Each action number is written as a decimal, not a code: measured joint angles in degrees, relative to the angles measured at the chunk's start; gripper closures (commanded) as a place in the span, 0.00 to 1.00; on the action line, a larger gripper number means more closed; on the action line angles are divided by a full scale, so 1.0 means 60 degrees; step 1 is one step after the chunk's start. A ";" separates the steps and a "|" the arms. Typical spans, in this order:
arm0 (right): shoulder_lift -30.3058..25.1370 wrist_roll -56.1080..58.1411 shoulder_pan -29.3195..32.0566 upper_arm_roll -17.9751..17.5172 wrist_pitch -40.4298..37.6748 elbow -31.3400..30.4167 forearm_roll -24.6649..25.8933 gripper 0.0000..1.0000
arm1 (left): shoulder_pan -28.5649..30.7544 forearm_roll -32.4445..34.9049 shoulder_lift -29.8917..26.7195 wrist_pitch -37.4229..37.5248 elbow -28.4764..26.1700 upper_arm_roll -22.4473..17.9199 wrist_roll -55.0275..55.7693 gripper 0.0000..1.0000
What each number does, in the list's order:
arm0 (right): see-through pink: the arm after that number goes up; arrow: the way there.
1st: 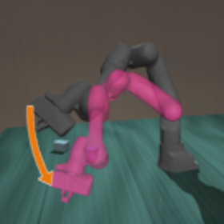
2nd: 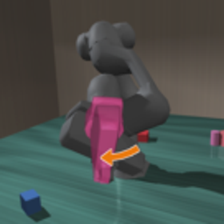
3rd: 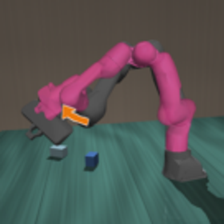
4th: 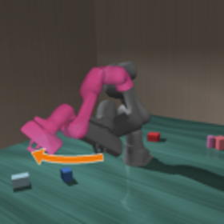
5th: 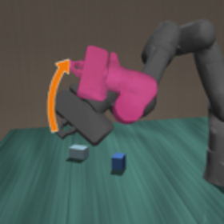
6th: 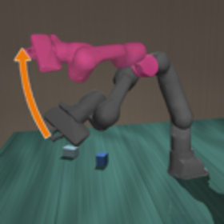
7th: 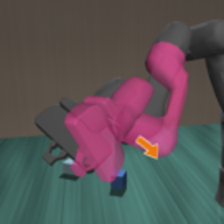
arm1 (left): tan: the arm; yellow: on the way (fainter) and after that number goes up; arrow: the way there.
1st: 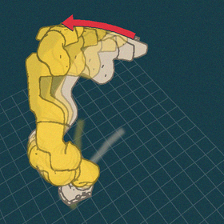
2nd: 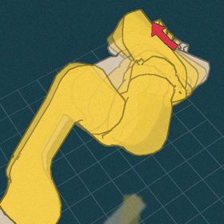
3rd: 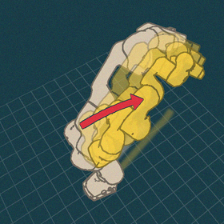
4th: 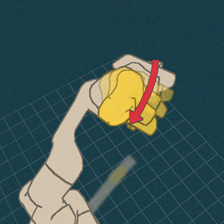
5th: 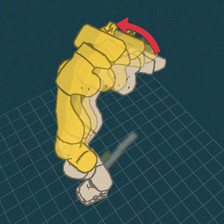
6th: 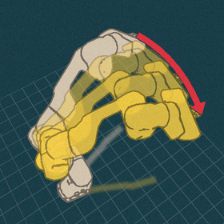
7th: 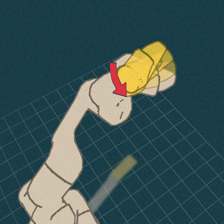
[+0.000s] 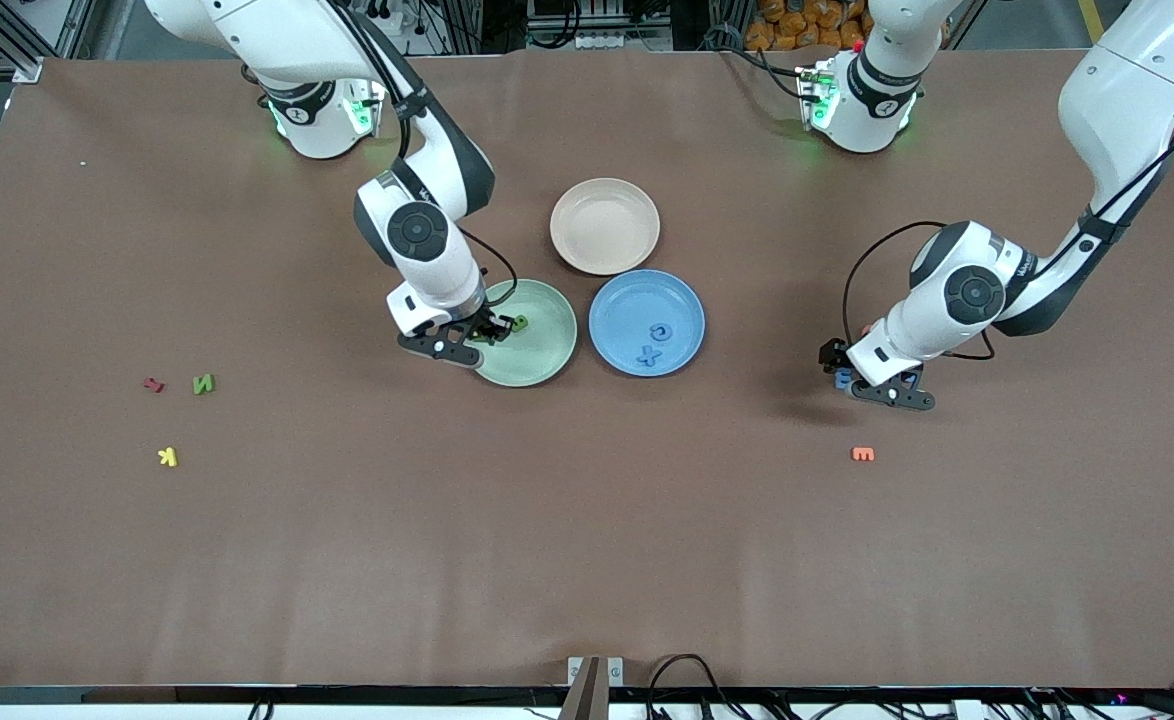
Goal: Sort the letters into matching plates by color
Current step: 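Place green b on the green plate with the right gripper, then return the right gripper to green N while the left lifts 3, then place blue 3 on the blue plate with the left gripper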
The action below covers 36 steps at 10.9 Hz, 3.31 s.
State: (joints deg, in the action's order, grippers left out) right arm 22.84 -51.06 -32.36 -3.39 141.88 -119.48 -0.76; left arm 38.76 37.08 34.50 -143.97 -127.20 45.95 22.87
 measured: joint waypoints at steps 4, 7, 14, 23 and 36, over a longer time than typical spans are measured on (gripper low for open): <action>0.0129 -0.0255 -0.0142 -0.0092 0.0000 0.0117 -0.0002 0.00 | -0.0095 0.0099 0.0132 0.0000 0.0056 -0.0063 -0.0001 0.17; 0.0182 -0.0034 -0.0142 -0.0086 0.0000 0.0195 0.0030 0.00 | -0.0250 0.0119 0.0144 0.0002 0.0147 -0.0166 -0.0001 0.22; 0.0159 0.1386 0.1188 0.0099 -0.0004 0.0327 0.0043 0.00 | -0.0535 0.0154 0.0134 0.0100 0.0326 -0.0234 0.0212 0.89; 0.0155 0.5250 0.5450 0.0233 -0.0193 0.0184 0.0071 0.00 | -0.1112 0.0171 0.0039 0.1048 0.0796 -0.0270 0.1141 1.00; 0.0259 0.6966 0.8255 0.0235 0.0315 -0.0416 0.1075 0.00 | -0.4678 -0.1985 0.0128 0.4880 0.3754 0.0529 0.5963 1.00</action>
State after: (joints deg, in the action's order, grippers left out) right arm 24.39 -9.27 17.17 -1.98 143.77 -121.97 5.69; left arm 10.69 25.18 35.26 -114.69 -104.67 49.12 58.64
